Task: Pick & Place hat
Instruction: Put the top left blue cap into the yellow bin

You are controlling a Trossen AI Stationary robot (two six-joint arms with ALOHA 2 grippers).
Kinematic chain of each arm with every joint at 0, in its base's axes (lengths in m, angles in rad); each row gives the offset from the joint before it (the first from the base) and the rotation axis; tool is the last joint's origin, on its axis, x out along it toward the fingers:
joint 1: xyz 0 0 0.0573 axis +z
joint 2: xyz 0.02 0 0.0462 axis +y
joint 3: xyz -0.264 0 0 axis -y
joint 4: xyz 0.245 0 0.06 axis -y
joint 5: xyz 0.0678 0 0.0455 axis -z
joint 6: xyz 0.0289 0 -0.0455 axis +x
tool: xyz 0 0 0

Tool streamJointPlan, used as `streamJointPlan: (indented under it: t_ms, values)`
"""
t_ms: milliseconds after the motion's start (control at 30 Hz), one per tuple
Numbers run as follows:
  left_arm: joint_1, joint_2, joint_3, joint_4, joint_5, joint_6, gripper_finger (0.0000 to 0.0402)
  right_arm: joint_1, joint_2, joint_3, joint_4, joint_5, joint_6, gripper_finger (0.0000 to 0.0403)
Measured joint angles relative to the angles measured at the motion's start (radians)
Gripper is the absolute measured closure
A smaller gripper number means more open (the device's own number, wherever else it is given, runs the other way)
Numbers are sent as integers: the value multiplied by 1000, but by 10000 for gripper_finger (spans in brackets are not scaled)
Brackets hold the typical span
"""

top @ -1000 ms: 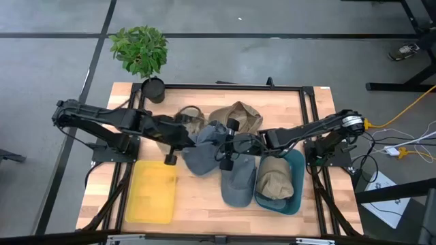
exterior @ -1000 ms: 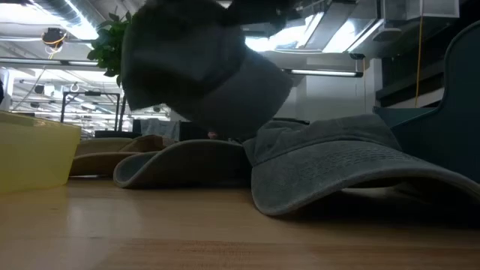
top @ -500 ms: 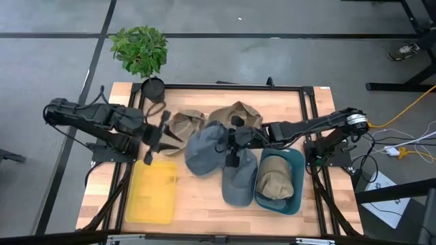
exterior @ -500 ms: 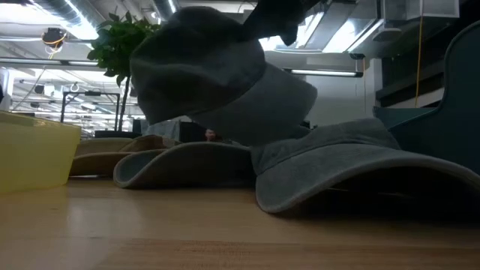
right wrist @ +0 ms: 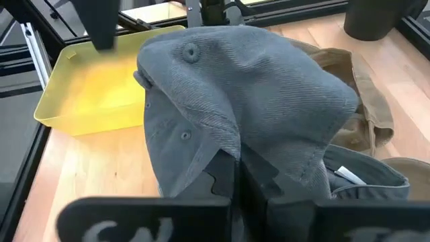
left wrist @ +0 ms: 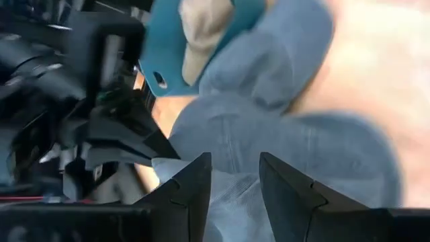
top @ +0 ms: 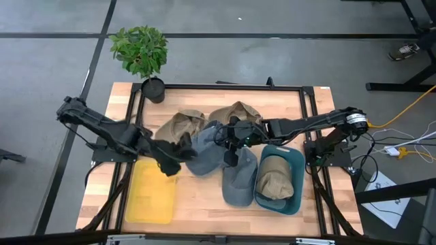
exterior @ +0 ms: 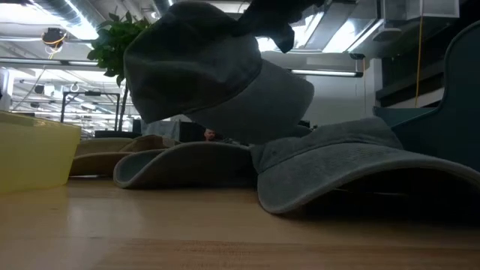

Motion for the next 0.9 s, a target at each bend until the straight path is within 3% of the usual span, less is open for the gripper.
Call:
streamJointPlan:
  t_ms: [267,567,733,900]
  values:
    - [-90,94,-1,-3,-192,218,282,-10,0,0,1,-1,10,394]
    - [-112,124,-1,-126,-356,252,283,-20,1,1,24,-55,27,393]
    - [-108,124,3,-138,-372,254,272,-20,1,1,24,-63,45,394]
    - [-72,124,3,-176,-343,217,237,-20,1,1,25,-63,50,394]
